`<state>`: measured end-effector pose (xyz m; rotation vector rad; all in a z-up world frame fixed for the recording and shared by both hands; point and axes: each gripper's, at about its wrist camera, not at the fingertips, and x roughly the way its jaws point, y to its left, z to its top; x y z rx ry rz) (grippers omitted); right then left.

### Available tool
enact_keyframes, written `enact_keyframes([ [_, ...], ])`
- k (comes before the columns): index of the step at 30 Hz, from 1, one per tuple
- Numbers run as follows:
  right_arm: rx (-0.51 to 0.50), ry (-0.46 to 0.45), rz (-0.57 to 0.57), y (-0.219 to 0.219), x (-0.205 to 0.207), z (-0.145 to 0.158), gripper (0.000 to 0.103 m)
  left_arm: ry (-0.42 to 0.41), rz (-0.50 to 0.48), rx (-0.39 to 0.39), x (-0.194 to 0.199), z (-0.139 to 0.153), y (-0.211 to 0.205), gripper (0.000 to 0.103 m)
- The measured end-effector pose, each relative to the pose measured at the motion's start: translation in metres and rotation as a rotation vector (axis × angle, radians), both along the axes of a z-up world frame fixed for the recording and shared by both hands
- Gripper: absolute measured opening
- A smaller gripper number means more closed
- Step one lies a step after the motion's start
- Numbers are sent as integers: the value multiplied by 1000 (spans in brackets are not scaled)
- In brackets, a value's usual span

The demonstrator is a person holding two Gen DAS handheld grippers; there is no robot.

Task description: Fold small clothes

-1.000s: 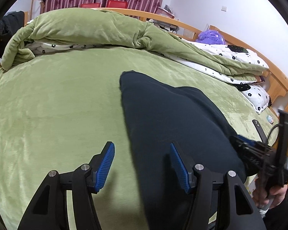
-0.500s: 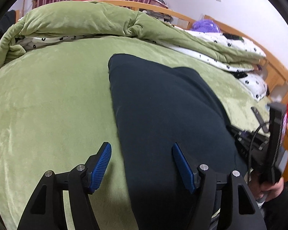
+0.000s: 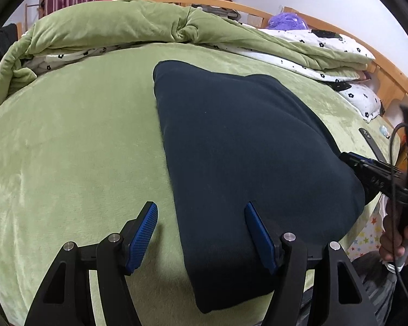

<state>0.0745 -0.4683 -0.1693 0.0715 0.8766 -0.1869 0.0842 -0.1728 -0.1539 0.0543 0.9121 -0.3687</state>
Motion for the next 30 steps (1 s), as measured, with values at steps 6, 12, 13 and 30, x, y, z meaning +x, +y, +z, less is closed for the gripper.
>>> enact_keyframes([
  [6,13,-19,-25,5,-20,29,21,-1,15,-25,-6,10,10,65],
  [12,42,-17,-13,25,-44,69,32,-69,9,-29,-28,49,8,65],
  [13,38,-20,-11,29,-47,77,34,-85,12,-34,-32,56,9,65],
  [30,1,-111,39,64,-119,152,88,-236,111,-13,-95,152,20,88],
])
